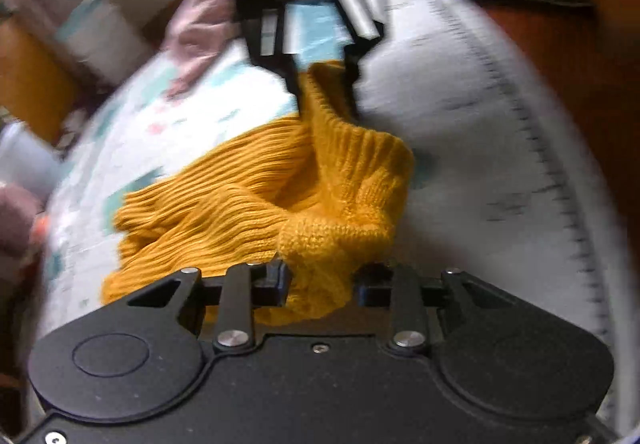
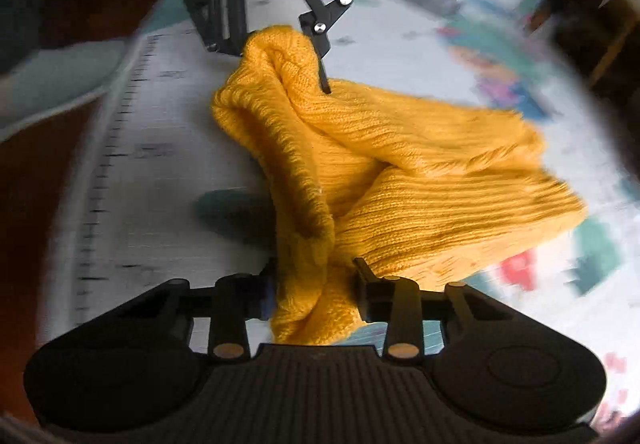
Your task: Fold clothes
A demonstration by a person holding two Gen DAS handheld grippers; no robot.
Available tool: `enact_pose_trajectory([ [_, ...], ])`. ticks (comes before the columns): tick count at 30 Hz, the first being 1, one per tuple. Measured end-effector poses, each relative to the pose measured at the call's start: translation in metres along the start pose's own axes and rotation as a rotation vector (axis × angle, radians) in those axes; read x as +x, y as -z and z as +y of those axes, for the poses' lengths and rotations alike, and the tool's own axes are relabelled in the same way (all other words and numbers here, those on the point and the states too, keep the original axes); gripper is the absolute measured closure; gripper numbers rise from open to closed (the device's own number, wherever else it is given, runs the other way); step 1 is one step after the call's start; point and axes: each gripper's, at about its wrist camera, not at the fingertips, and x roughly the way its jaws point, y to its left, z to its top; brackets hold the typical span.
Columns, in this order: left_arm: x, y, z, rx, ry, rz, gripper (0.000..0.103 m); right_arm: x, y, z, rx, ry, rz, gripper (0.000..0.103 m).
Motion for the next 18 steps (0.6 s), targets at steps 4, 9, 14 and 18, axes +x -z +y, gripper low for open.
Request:
enact_pose_trajectory([
  [4, -0.022, -0.011, 0.019, -0.170, 0.224, -0.040, 0.075, -0.024, -0.024, -0.012, 0.082, -0.241, 0.061, 0.066],
  [9, -0.040, 0.001, 0.068, -0.429, 0.374, -0.101, 0.074, -0.055, -0.046, -0.054, 0.153, -0.346, 0.027, 0.066],
  [14, -0.049, 0.041, 0.131, -0.732, 0.383, -0.232, 0.073, -0.069, -0.057, -0.125, 0.277, -0.330, -0.058, 0.066],
  [18, -0.037, 0.081, 0.177, -1.005, 0.361, -0.328, 0.073, -0.058, -0.050, -0.192, 0.465, -0.320, -0.108, 0.066],
])
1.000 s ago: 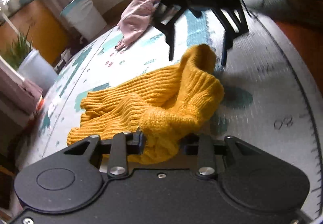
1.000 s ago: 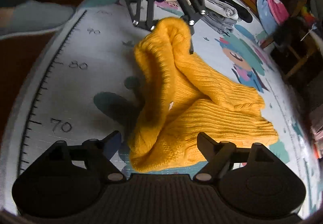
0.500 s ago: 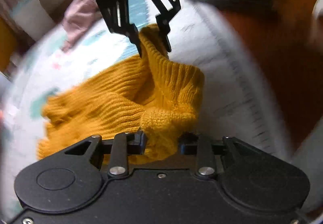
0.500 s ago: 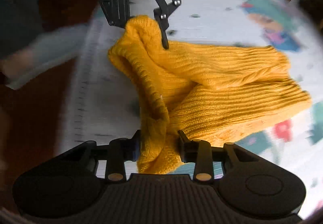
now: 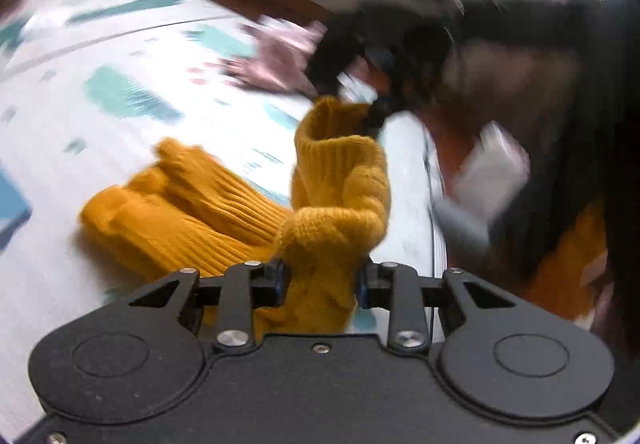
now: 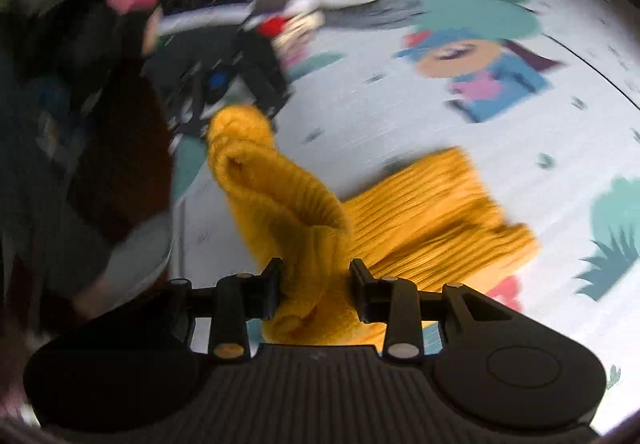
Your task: Fold clothes
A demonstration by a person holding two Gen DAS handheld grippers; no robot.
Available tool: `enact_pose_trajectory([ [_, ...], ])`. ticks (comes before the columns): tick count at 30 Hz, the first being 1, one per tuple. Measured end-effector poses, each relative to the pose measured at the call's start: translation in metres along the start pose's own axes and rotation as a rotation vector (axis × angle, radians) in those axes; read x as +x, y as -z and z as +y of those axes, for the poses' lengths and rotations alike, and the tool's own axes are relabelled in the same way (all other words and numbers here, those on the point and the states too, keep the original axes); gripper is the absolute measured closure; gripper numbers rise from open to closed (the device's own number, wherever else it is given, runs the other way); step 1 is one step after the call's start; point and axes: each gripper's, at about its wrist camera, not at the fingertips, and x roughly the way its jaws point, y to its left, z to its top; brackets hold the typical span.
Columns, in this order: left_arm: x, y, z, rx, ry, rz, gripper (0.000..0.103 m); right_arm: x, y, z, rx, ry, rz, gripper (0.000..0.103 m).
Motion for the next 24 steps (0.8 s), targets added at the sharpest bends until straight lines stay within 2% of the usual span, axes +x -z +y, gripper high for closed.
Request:
enact_pose_trajectory([
  [5, 0.008, -0.010, 0.057, -0.227, -0.006, -0.101, 0.073, 0.013, -0.012, -0.071, 0.210, 0.002, -0.059, 0.066],
  [9, 0.015, -0.005, 0.090, -0.373, -0.009, -0.170, 0.073, 0.030, -0.007, -0.110, 0.362, -0.002, -0.129, 0.066],
  [13, 0.019, 0.001, 0.104, -0.449, -0.019, -0.209, 0.073, 0.038, 0.001, -0.131, 0.458, 0.004, -0.209, 0.066],
  [16, 0.019, 0.005, 0.108, -0.475, -0.026, -0.225, 0.073, 0.023, 0.013, -0.132, 0.514, 0.040, -0.288, 0.063],
  [17, 0.019, 0.008, 0.109, -0.486, -0.029, -0.227, 0.073, 0.016, 0.019, -0.131, 0.530, 0.053, -0.313, 0.058],
  [19, 0.016, 0.015, 0.111, -0.507, -0.036, -0.242, 0.073, 0.002, 0.038, -0.123, 0.570, 0.076, -0.353, 0.031],
  [20, 0.015, 0.019, 0.113, -0.524, -0.039, -0.251, 0.073, -0.002, 0.049, -0.118, 0.605, 0.084, -0.355, 0.027],
  [22, 0.015, 0.024, 0.112, -0.554, -0.065, -0.268, 0.073, 0.001, 0.068, -0.104, 0.647, 0.099, -0.315, 0.028],
  [23, 0.015, 0.026, 0.110, -0.567, -0.082, -0.275, 0.071, 0.005, 0.076, -0.093, 0.647, 0.136, -0.289, 0.030],
  [24, 0.014, 0.028, 0.108, -0.588, -0.117, -0.282, 0.065, 0.009, 0.084, -0.084, 0.650, 0.169, -0.274, 0.041],
])
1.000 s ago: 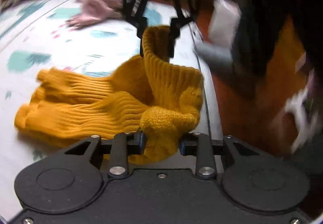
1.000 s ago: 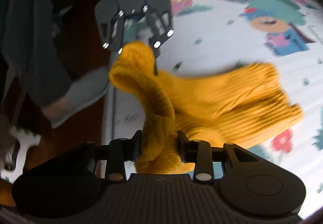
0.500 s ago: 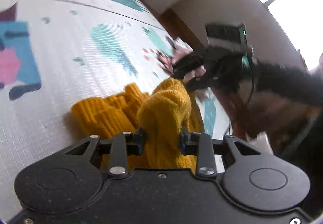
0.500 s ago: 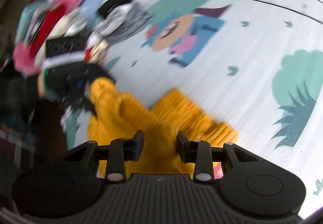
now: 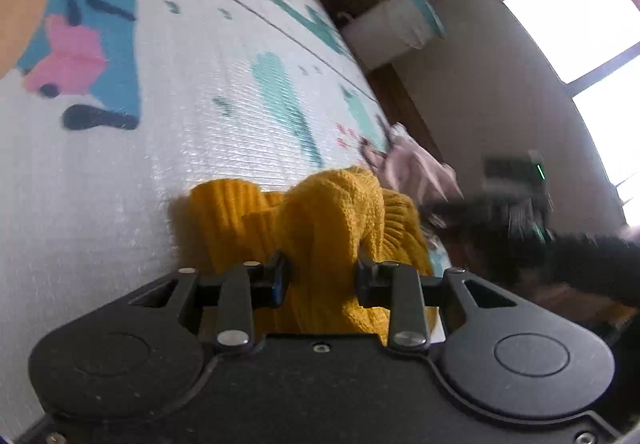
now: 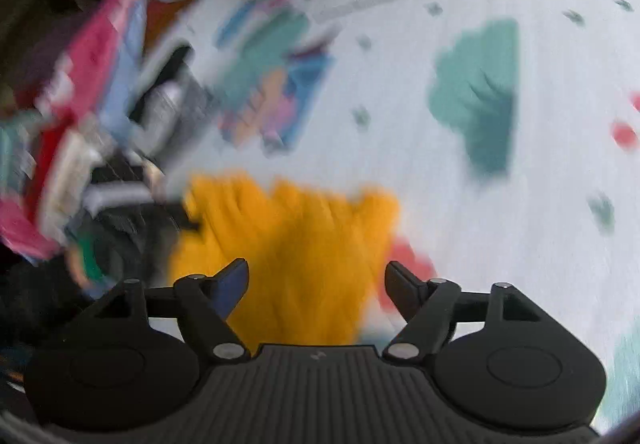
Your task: Fold clothes
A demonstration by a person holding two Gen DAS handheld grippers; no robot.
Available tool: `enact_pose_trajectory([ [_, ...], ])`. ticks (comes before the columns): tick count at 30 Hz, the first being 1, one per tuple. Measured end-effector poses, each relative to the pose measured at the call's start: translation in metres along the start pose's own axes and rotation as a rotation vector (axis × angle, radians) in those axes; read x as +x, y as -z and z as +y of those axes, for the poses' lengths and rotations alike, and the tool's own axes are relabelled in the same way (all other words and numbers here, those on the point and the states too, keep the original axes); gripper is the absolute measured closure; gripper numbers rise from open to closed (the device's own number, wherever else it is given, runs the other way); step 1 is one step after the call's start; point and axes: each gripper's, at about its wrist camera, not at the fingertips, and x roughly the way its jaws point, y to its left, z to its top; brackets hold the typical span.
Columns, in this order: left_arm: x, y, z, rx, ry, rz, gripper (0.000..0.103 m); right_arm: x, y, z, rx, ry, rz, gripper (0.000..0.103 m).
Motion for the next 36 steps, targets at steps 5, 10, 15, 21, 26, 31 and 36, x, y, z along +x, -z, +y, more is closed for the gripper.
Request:
enact_pose_trajectory([
  [5, -0.035, 0.028, -0.014, -0.090, -0.172, -0.154, 0.037, 0.004, 0.024, 0.000, 0.065, -0.029, -0.078, 0.065],
  [10, -0.050, 0.047, -0.040, -0.029, -0.264, -0.278, 0.037, 0.005, 0.020, 0.007, 0.028, -0.017, -0.138, 0.065],
  [15, 0.002, 0.027, -0.060, 0.102, -0.290, -0.214, 0.069, 0.009, 0.013, 0.012, -0.006, -0.033, -0.150, 0.074],
  [21, 0.001, 0.007, -0.042, -0.004, -0.086, -0.205, 0.085, 0.010, -0.003, -0.002, 0.074, -0.178, -0.180, 0.081],
  [26, -0.009, -0.004, 0.006, -0.160, 0.105, -0.256, 0.086, 0.014, -0.013, -0.032, 0.235, -0.401, -0.227, 0.082],
  [31, 0.012, 0.000, 0.047, -0.218, -0.051, -0.187, 0.081, 0.042, -0.002, -0.050, 0.262, -0.208, -0.198, 0.081],
  [36, -0.006, -0.004, 0.026, -0.181, -0.120, -0.219, 0.049, 0.035, -0.002, -0.044, 0.255, -0.142, -0.211, 0.066],
])
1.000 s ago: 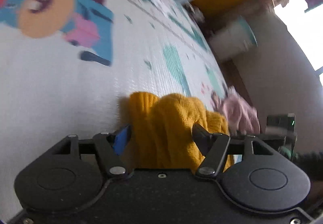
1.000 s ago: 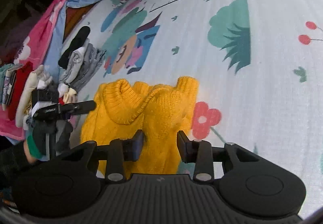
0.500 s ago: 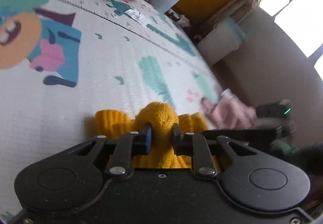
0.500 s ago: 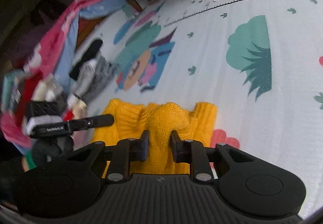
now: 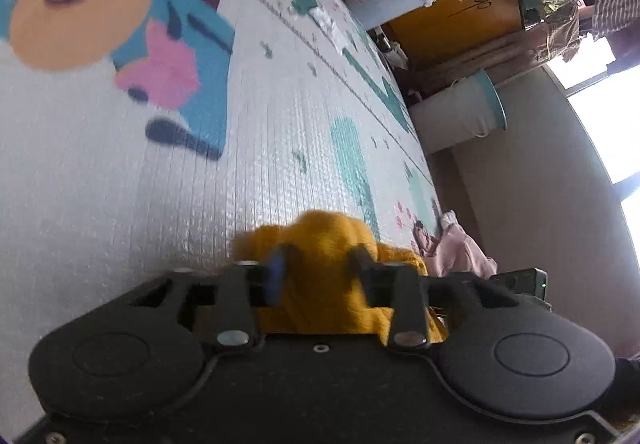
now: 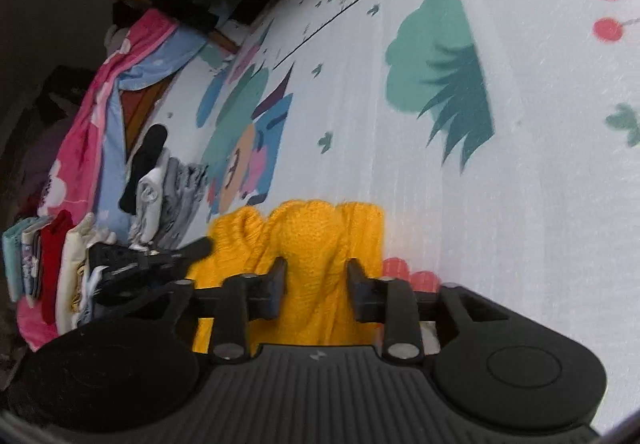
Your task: Fold clothes
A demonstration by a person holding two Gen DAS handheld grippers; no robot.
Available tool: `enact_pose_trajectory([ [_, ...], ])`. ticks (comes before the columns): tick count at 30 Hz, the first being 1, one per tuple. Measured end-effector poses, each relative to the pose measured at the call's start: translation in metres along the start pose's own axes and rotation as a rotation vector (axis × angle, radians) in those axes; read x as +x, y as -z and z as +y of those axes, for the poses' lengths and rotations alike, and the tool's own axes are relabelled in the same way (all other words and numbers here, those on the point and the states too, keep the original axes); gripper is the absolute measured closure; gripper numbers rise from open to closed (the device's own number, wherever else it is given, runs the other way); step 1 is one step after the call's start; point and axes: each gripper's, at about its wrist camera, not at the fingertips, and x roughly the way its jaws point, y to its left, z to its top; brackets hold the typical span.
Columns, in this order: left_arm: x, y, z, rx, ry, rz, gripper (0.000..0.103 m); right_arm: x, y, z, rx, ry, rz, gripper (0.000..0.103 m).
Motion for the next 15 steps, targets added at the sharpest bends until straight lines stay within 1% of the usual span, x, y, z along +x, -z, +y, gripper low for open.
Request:
enact_pose_trajectory([
  [1, -0.008, 0.000, -0.001, -0.010, -0.010, -0.024, 0.046, -0.004, -0.001, 0.004, -0.010, 0.008, -0.003, 0.065],
  [2, -0.017, 0.001, -0.003, -0.009, -0.019, -0.044, 0.045, -0.007, -0.001, 0.011, -0.038, 0.026, -0.003, 0.065],
  [3, -0.026, 0.003, -0.009, 0.019, -0.042, -0.067, 0.045, -0.011, -0.001, 0.019, -0.084, 0.045, -0.003, 0.065],
  [4, -0.035, 0.007, -0.019, 0.068, -0.069, -0.092, 0.045, -0.015, 0.000, 0.029, -0.141, 0.067, -0.006, 0.065],
  [5, -0.042, 0.011, -0.030, 0.124, -0.079, -0.109, 0.045, -0.020, 0.002, 0.041, -0.218, 0.098, -0.018, 0.065],
  [6, -0.048, 0.017, -0.042, 0.188, -0.079, -0.117, 0.045, -0.025, 0.005, 0.054, -0.304, 0.125, -0.028, 0.065],
  [8, -0.051, 0.036, -0.070, 0.370, -0.069, -0.091, 0.045, -0.033, 0.016, 0.086, -0.508, 0.157, -0.036, 0.064],
  [10, -0.045, 0.059, -0.096, 0.573, -0.071, -0.043, 0.044, -0.032, 0.036, 0.115, -0.713, 0.151, -0.002, 0.046],
  [11, -0.040, 0.070, -0.105, 0.659, -0.074, -0.018, 0.044, -0.029, 0.047, 0.127, -0.814, 0.149, 0.014, 0.045],
  [12, -0.034, 0.080, -0.112, 0.734, -0.076, 0.002, 0.044, -0.024, 0.061, 0.136, -0.906, 0.152, 0.029, 0.045],
  [13, -0.028, 0.089, -0.116, 0.787, -0.085, 0.009, 0.044, -0.019, 0.072, 0.141, -0.973, 0.158, 0.045, 0.047],
  [14, -0.021, 0.095, -0.117, 0.823, -0.107, 0.013, 0.044, -0.012, 0.079, 0.140, -0.991, 0.170, 0.063, 0.050],
  [15, -0.014, 0.100, -0.115, 0.845, -0.129, 0.018, 0.044, -0.005, 0.086, 0.138, -1.009, 0.182, 0.081, 0.058],
])
